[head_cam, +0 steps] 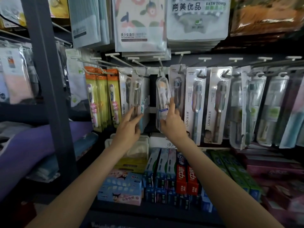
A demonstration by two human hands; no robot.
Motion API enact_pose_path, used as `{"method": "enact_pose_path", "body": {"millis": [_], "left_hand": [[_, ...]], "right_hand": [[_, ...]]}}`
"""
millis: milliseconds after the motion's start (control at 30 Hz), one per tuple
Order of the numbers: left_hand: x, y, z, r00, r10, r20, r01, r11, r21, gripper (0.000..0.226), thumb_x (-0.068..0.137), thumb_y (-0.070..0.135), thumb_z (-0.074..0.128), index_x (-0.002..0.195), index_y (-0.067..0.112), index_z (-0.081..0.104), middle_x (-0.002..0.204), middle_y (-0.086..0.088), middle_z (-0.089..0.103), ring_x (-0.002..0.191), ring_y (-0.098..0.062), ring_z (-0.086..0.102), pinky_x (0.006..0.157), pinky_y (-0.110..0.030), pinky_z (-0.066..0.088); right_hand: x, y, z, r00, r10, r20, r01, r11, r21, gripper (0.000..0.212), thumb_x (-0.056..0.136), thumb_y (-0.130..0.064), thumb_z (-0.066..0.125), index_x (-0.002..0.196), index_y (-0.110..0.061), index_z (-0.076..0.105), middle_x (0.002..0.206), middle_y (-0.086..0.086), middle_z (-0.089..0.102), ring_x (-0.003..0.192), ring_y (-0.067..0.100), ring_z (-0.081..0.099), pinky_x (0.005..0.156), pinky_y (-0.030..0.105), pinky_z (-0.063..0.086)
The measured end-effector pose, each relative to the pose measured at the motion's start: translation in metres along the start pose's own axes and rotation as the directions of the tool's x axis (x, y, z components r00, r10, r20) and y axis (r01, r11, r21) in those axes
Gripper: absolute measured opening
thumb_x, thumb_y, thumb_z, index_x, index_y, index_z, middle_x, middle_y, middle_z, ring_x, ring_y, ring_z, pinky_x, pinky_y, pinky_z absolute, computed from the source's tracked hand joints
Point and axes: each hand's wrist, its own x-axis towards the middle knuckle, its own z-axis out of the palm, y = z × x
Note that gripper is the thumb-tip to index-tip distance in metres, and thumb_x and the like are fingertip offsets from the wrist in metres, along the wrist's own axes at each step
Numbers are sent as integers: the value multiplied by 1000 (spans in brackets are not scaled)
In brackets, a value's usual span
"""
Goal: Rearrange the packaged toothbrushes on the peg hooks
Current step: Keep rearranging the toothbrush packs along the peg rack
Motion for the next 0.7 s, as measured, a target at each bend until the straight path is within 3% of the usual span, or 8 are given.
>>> {"method": "enact_pose_path", "body": {"millis": [133,267,367,467,533,633,700], "left_hand": [[-11,2,-5,998,14,-56,-14,1000,-13,57,86,-2,51,137,24,43,155,1,8,140,-21,18,107,-40,35],[-19,9,-8,983,3,-186,-11,999,-40,48,85,-2,52,129,17,52,147,-7,26,130,-24,34,105,-34,37],[-14,22,-7,962,64,-266,-78,996,-42,40,82,-5,54,119,10,58,134,-12,38,115,-27,47,97,-35,43],[-5,47,0,948,113,-297,-135,989,-56,34,82,-5,53,114,6,60,126,-15,43,103,-23,50,84,-26,44],[2,69,10,943,148,-297,-176,982,-69,33,83,-6,53,112,8,61,125,-14,44,103,-22,50,85,-24,42],[13,107,29,938,225,-264,-256,962,-91,34,83,-4,53,113,11,61,126,-11,43,114,-25,46,96,-33,42],[20,134,40,919,297,-259,-331,938,-100,35,82,-4,53,113,11,61,126,-12,43,115,-28,46,97,-41,42]], "right_hand": [[-12,1,6,995,27,92,-36,995,96,79,93,-26,51,147,-15,-4,135,23,36,104,40,53,80,41,45],[-35,7,-9,993,-40,114,36,999,36,52,95,-24,49,140,-9,27,125,17,45,104,32,52,81,35,44],[-44,13,-39,995,-94,27,92,994,65,33,93,-15,49,125,-7,48,107,12,59,91,25,59,79,37,51],[-49,30,-76,989,-100,-111,110,990,92,25,92,-12,50,116,-9,55,91,3,61,78,17,61,66,31,53],[-50,51,-99,963,-93,-253,113,992,64,22,92,-11,49,113,-9,56,85,1,60,71,15,58,61,29,50],[-53,94,-125,889,-71,-452,63,997,-33,21,92,-9,48,110,-5,56,94,11,60,76,24,58,63,37,48],[-52,123,-138,841,6,-541,-16,1000,-14,22,91,-8,49,111,-2,54,105,16,55,85,27,56,70,32,45]]}}
